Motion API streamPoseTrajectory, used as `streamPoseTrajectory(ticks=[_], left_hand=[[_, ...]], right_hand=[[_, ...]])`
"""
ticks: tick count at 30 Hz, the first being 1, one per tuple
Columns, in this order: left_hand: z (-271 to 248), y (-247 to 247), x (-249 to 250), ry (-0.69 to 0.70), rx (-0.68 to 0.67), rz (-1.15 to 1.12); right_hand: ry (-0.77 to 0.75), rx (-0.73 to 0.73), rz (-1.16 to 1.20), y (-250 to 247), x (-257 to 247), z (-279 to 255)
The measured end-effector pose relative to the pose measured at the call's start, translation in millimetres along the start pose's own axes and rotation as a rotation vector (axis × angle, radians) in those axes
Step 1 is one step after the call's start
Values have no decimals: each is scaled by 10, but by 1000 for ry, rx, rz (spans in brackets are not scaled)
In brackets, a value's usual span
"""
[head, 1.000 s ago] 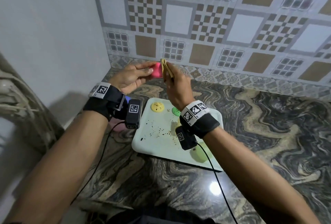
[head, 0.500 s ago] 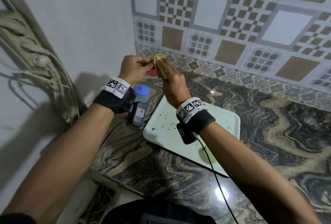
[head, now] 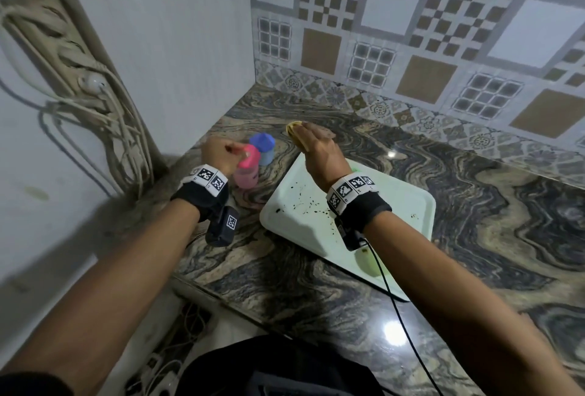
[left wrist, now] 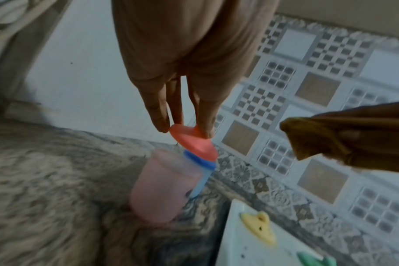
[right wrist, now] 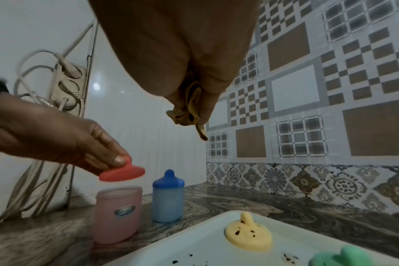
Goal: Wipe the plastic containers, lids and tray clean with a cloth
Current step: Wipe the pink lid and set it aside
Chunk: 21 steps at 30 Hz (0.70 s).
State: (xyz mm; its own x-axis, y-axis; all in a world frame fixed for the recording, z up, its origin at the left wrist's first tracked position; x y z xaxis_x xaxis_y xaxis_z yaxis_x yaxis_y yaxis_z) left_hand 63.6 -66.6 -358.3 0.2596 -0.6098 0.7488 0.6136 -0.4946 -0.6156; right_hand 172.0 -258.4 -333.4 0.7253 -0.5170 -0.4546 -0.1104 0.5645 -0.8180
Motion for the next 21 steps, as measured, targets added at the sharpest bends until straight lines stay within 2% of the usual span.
streamPoseTrajectory(ticks=[5,11,21], left_hand=[[-119,138,-177,-43,-13,76],[-117,198,-170,-35,1,67],[-54,255,-105,-11,-55,141]], right_hand=[[18,-33,19,-99,-47,-166],[55,-71,3,-119,-36,-213],[77,-102,3,-162,-27,-206]])
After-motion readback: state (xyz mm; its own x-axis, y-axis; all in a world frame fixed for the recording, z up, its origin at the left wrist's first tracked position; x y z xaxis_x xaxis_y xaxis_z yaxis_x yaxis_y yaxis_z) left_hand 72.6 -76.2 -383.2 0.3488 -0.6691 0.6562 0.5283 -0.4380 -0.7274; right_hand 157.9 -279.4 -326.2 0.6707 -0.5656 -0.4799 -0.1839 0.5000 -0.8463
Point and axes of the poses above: each hand's wrist, its own z-axis towards the middle knuckle, its own y-axis out of the palm, x = y × z, the point moved 2 cm from there along z, towards the middle knuckle, and after that the axes turned 11 degrees about y, right-handed, at the moved point
